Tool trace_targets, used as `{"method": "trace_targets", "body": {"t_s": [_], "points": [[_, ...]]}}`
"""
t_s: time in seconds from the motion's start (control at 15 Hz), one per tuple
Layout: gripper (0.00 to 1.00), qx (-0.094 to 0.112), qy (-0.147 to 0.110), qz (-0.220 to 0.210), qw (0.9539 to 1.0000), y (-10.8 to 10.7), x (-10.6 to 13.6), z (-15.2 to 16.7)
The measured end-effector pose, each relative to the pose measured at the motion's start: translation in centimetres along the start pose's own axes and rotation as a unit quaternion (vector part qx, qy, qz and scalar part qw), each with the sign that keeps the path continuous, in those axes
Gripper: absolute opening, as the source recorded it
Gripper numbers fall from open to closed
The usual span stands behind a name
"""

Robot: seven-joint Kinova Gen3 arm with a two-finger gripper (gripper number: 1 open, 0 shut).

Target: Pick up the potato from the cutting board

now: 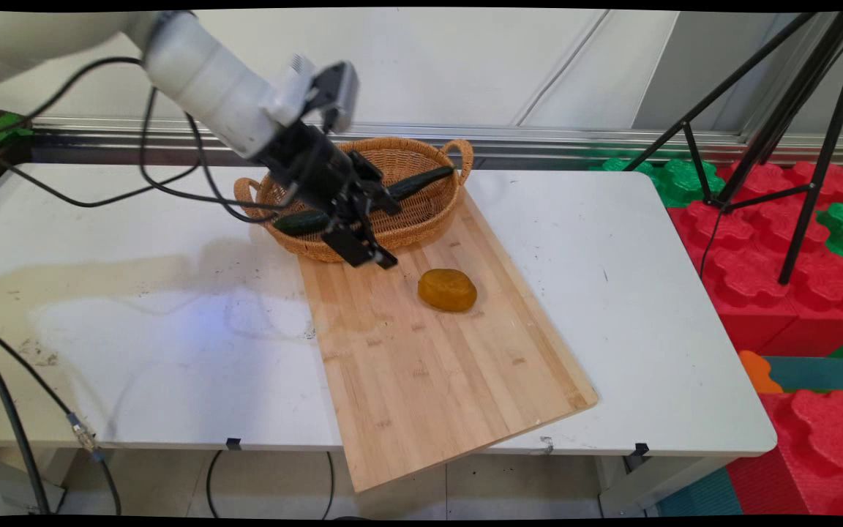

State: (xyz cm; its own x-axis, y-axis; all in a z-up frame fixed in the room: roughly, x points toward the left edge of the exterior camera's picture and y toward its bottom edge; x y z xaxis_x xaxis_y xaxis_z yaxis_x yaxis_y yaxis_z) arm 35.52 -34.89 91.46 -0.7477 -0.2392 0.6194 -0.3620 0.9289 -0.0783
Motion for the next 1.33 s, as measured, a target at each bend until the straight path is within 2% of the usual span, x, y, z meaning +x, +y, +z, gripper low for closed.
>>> {"method": "trace_targets", "body": {"t_s": [0.4,0.73,1.33], "points": [[1.0,-0.009,-0.029,0.01,0.9995,-0.7,1.0,6.1],[1.0,-0.016,-0.047,0.023,0.9985,-1.2,1.3,9.8],[1.0,-0.02,-0.071,0.045,0.9963,-2.0,1.4,14.3]]}}
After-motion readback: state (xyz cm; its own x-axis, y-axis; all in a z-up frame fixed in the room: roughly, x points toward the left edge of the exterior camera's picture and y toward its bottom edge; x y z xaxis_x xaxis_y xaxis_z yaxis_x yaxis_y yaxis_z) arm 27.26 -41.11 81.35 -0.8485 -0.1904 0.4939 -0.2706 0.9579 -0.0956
